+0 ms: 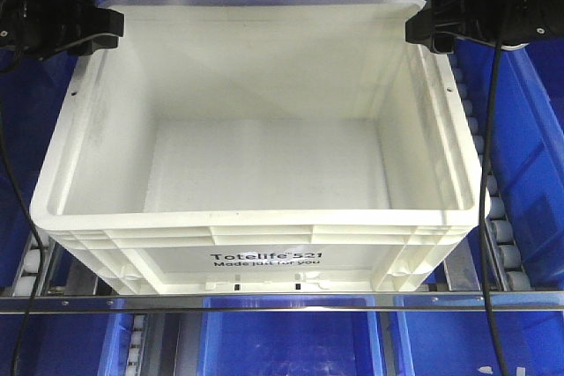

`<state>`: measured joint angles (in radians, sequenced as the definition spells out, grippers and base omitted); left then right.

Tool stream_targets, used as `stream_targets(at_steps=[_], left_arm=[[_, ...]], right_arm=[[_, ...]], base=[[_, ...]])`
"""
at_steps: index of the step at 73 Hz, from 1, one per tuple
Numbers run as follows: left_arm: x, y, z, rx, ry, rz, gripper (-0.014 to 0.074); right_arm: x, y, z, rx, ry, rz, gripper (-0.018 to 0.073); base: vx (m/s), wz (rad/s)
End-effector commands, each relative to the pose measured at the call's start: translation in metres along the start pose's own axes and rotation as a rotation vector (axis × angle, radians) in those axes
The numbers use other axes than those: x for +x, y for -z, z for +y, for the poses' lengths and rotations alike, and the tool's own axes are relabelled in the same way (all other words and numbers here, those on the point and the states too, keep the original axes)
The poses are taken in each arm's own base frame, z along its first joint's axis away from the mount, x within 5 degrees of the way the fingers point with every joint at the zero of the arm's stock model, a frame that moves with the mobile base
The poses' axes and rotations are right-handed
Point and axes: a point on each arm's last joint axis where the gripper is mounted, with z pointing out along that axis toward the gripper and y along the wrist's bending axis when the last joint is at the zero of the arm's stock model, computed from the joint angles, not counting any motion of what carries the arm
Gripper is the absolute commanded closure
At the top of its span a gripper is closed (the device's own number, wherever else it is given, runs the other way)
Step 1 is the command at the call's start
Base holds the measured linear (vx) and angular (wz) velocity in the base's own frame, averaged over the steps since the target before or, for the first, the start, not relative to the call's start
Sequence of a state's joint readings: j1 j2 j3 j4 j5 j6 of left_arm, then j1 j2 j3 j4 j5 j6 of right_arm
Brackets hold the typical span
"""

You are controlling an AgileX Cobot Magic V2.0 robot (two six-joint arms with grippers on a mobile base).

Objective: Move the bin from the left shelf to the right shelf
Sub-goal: 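Open both grippers to release the crate's side walls, then raise both open grippers up and away from the crate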

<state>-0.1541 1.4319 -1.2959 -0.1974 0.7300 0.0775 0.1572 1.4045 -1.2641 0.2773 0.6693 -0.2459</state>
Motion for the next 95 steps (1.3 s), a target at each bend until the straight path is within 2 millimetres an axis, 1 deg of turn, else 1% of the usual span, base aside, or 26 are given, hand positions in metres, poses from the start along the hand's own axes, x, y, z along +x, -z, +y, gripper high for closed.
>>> stream_targets(at_steps=[1,18,27,36,39,40,42,45,47,49,51,52,53,56,59,60,69,73,78,79,82,87,91,95], left_arm=[[-0.012,0.020,-0.006,0.015,0.003,-0.098,0.0227],[-0.006,0.024,-0.006,0.017,-0.007,-0.071,0.0227],[0.009,0.032,-0.005,0.008,-0.002,-0.130,0.0227],[0.032,0.042,-0.002,-0.012,-0.004,-0.218,0.0227],[0.039,0.050,-0.001,-0.022,-0.014,-0.263,0.0227],[0.044,0.050,0.000,-0.026,-0.017,-0.259,0.0227],[0.047,0.053,0.000,-0.033,-0.025,-0.284,0.0227],[0.057,0.061,0.001,-0.042,-0.038,-0.322,0.0227],[0.062,0.062,0.001,-0.045,-0.040,-0.327,0.0227],[0.068,0.068,0.001,-0.048,-0.045,-0.350,0.0227],[0.075,0.072,0.002,-0.050,-0.046,-0.367,0.0227],[0.080,0.073,0.002,-0.050,-0.045,-0.368,0.0227],[0.082,0.074,0.002,-0.051,-0.045,-0.374,0.0227],[0.091,0.081,0.002,-0.051,-0.047,-0.406,0.0227],[0.101,0.083,0.003,-0.054,-0.048,-0.419,0.0227],[0.107,0.085,0.003,-0.054,-0.048,-0.426,0.0227],[0.144,0.105,0.004,-0.069,-0.093,-0.491,0.0227],[0.163,0.110,0.006,-0.078,-0.115,-0.496,0.0227],[0.185,0.120,0.006,-0.074,-0.120,-0.522,0.0227],[0.189,0.121,0.006,-0.073,-0.120,-0.519,0.0227],[0.196,0.126,0.006,-0.072,-0.122,-0.559,0.0227],[0.202,0.145,0.004,-0.068,-0.129,-0.685,0.0227],[0.205,0.155,0.003,-0.069,-0.135,-0.748,0.0227],[0.208,0.159,0.003,-0.083,-0.155,-0.771,0.0227]], right_arm=[[-0.014,0.018,0.002,0.001,0.001,-0.094,-0.0027],[-0.005,0.020,0.003,-0.001,-0.005,-0.069,-0.0027],[0.015,0.023,0.002,0.020,-0.021,-0.111,-0.0027],[0.034,0.036,0.001,0.054,-0.026,-0.209,-0.0027],[0.040,0.040,0.001,0.063,-0.026,-0.238,-0.0027],[0.041,0.044,0.002,0.066,-0.026,-0.254,-0.0027],[0.043,0.047,0.002,0.072,-0.025,-0.277,-0.0027],[0.050,0.055,0.003,0.082,-0.019,-0.311,-0.0027],[0.053,0.058,0.003,0.088,-0.017,-0.334,-0.0027],[0.058,0.061,0.003,0.094,-0.016,-0.349,-0.0027],[0.064,0.066,0.003,0.101,-0.009,-0.368,-0.0027],[0.063,0.071,0.004,0.103,-0.006,-0.388,-0.0027],[0.068,0.069,0.003,0.106,-0.006,-0.385,-0.0027],[0.076,0.077,0.004,0.113,-0.004,-0.418,-0.0027],[0.084,0.085,0.005,0.121,0.001,-0.455,-0.0027],[0.089,0.083,0.005,0.124,0.002,-0.450,-0.0027],[0.123,0.103,0.008,0.152,0.046,-0.536,-0.0027],[0.142,0.106,0.009,0.161,0.075,-0.539,-0.0027],[0.165,0.114,0.011,0.172,0.117,-0.565,-0.0027],[0.167,0.117,0.011,0.173,0.122,-0.572,-0.0027],[0.179,0.118,0.012,0.174,0.136,-0.573,-0.0027],[0.195,0.123,0.014,0.181,0.167,-0.599,-0.0027],[0.200,0.129,0.014,0.196,0.184,-0.654,-0.0027],[0.202,0.135,0.015,0.205,0.185,-0.707,-0.0027]], base=[[0.00,0.00],[0.00,0.00],[0.00,0.00],[0.00,0.00],[0.00,0.00],[0.00,0.00],[0.00,0.00],[0.00,0.00],[0.00,0.00],[0.00,0.00],[0.00,0.00],[0.00,0.00],[0.00,0.00],[0.00,0.00],[0.00,0.00],[0.00,0.00],[0.00,0.00],[0.00,0.00],[0.00,0.00],[0.00,0.00],[0.00,0.00],[0.00,0.00],[0.00,0.00],[0.00,0.00]])
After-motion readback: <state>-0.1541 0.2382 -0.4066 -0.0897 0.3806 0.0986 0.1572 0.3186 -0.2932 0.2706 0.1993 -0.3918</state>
